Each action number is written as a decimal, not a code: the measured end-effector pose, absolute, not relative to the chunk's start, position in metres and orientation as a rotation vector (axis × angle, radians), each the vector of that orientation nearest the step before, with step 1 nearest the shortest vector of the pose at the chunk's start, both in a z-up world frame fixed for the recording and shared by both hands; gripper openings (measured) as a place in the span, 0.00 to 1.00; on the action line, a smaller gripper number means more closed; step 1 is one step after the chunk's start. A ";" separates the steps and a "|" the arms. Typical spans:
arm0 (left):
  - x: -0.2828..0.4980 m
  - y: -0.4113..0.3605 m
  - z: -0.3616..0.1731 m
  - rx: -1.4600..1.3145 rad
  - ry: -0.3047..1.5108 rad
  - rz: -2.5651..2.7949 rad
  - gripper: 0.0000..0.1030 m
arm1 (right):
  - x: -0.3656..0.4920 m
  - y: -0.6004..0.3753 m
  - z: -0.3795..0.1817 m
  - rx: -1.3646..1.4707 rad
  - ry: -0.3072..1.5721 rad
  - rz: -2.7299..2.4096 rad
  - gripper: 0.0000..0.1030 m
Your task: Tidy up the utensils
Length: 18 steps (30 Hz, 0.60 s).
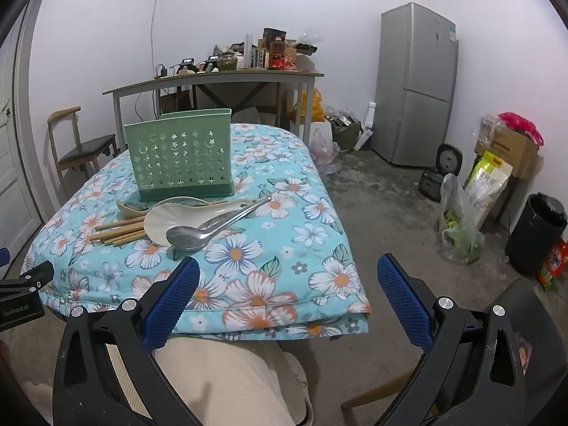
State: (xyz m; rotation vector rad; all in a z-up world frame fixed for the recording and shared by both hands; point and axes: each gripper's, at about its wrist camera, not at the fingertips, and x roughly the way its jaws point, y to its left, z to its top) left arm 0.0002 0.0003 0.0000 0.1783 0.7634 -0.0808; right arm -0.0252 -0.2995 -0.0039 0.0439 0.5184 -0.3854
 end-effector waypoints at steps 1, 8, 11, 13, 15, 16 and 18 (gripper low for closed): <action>0.000 0.000 0.000 0.176 0.762 -0.081 0.95 | -0.025 -0.299 -0.004 0.043 0.516 -0.386 0.93; -0.002 0.001 0.002 0.181 0.759 -0.082 0.95 | -0.028 -0.300 -0.002 0.044 0.511 -0.388 0.93; 0.000 0.001 0.001 0.180 0.765 -0.082 0.95 | -0.025 -0.299 -0.003 0.041 0.519 -0.387 0.93; 0.001 0.000 0.000 0.178 0.768 -0.081 0.95 | -0.025 -0.298 -0.003 0.038 0.518 -0.386 0.93; 0.001 0.000 0.000 0.179 0.767 -0.080 0.95 | -0.025 -0.298 -0.003 0.038 0.518 -0.386 0.93; 0.001 0.000 0.000 0.179 0.768 -0.080 0.95 | -0.025 -0.298 -0.003 0.038 0.517 -0.386 0.93; 0.001 0.000 0.000 0.179 0.768 -0.080 0.95 | -0.025 -0.298 -0.003 0.038 0.518 -0.386 0.93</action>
